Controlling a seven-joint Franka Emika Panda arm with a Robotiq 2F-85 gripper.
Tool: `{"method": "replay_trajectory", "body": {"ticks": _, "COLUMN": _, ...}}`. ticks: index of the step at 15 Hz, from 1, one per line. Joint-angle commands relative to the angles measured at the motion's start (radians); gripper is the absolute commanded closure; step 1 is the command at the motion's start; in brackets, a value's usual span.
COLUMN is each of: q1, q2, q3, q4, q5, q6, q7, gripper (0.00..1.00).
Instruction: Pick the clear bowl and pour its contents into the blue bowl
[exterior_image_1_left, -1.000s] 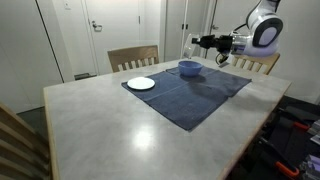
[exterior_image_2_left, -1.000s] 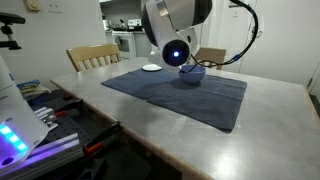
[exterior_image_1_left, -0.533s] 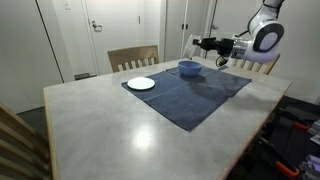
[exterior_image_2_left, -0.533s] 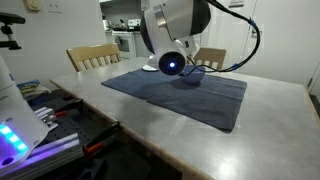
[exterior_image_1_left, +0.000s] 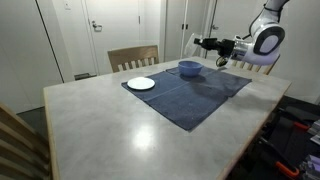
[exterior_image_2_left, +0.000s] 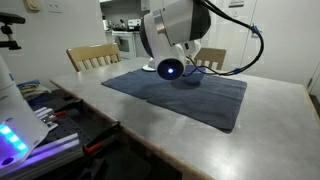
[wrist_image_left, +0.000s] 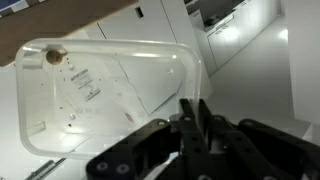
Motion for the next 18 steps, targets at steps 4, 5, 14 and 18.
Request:
{"method": "replay_trajectory", "body": {"ticks": 4, "q1": -0.015, "q2": 0.046, "q3": 0.000, "q4": 0.007, "q5": 0.057, "q6": -0.091, "q7": -0.075, "gripper": 0.98}}
{"method": "replay_trajectory", "body": {"ticks": 5, "q1": -0.013, "q2": 0.047, "q3": 0.000, "q4": -0.001, "q5": 0.062, "q6": -0.099, "q7": -0.084, "gripper": 0.98}}
{"method": "replay_trajectory", "body": {"ticks": 14, "q1": -0.013, "q2": 0.066, "q3": -0.003, "q4": 0.034, "q5": 0.057, "q6": -0.106, "q7": -0.069, "gripper": 0.98}}
{"method": "replay_trajectory", "body": {"ticks": 18, "q1": 0.008, "q2": 0.034, "q3": -0.007, "q4": 0.049, "q5": 0.055, "q6": -0.021, "q7": -0.020, "gripper": 0.98}}
